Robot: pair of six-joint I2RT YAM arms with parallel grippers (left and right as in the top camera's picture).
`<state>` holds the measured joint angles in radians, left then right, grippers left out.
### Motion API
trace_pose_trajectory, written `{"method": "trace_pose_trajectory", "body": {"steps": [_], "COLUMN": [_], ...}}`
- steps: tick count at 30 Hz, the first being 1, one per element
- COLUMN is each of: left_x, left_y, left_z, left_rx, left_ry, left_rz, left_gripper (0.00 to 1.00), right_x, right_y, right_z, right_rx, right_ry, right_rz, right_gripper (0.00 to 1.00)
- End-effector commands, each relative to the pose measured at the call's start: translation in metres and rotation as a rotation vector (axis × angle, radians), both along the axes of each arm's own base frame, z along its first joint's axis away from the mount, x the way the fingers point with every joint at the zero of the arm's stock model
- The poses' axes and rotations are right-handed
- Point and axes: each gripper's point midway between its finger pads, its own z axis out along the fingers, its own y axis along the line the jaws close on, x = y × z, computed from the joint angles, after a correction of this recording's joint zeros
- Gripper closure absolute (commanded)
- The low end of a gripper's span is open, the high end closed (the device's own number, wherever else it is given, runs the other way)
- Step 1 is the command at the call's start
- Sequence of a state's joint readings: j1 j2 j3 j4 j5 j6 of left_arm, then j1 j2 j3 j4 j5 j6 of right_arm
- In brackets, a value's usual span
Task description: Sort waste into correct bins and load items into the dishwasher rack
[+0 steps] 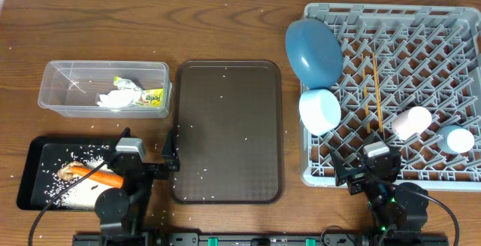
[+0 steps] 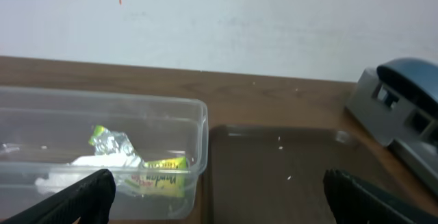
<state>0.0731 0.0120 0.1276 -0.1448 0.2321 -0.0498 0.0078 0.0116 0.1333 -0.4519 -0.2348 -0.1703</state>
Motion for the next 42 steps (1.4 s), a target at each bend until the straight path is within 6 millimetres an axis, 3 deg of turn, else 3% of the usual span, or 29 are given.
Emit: {"method": "trace_pose_trajectory", "body": {"steps": [1,5,42], "left_x": [0.003,0.005,0.007], "left_y": [0.000,0.000,0.000], "left_z": [-0.014,-0.037,-0.035], "left_rx": [0.012,0.009,0.011], "left_ry": [0.011,0.058,0.028], "left_rz": [0.000,0.000,0.000], "left_gripper": [0.02,0.02,0.02], "right_x": [-0.001,-0.001,-0.001], "right_y": [0.002,0.002,0.002], "right_z": [-0.001,-0.001,-0.001], "right_rx": [-0.009,-0.009,-0.009], "right_ry": [-0.004,-0.004,-0.004], "right_rz": [0.014,0.014,0.014], "right_gripper": [0.01,0.01,0.01]}}
